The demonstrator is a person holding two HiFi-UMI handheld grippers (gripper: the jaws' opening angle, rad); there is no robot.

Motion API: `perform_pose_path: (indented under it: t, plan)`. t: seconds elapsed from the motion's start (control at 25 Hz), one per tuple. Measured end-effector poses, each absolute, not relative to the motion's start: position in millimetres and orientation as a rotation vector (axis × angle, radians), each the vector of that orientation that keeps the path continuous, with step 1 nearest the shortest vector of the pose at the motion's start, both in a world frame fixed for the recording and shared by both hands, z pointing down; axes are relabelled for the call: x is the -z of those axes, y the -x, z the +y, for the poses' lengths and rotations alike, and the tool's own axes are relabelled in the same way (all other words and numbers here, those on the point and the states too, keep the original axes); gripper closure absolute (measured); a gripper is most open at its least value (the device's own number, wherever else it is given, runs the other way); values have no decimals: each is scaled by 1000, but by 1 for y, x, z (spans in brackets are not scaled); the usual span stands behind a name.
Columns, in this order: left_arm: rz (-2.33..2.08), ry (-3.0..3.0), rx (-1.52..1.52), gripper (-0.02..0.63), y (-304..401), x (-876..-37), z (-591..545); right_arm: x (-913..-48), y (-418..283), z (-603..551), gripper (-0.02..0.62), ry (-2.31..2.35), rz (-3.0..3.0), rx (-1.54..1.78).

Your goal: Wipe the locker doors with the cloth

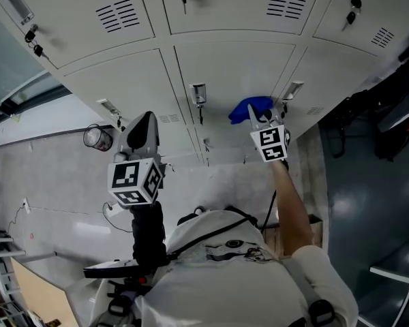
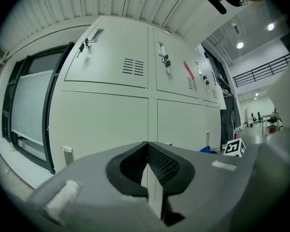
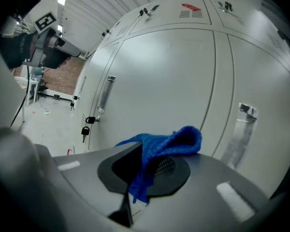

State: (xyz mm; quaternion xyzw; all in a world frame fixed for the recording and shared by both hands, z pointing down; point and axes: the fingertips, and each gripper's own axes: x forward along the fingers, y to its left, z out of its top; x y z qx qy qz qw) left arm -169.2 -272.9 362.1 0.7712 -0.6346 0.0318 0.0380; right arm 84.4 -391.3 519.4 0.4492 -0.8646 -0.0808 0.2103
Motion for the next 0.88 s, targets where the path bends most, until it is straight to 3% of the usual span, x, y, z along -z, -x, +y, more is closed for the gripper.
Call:
perform_pose_path:
  t: [0.36, 0.88]
  plan:
    - [-1887, -2400, -110, 607, 151, -368, -279, -510, -116, -384, 568, -1332, -2412, 181]
    - [-1963, -2353, -114, 607, 179, -365, -266, -574, 66, -340, 568, -891, -2613, 78]
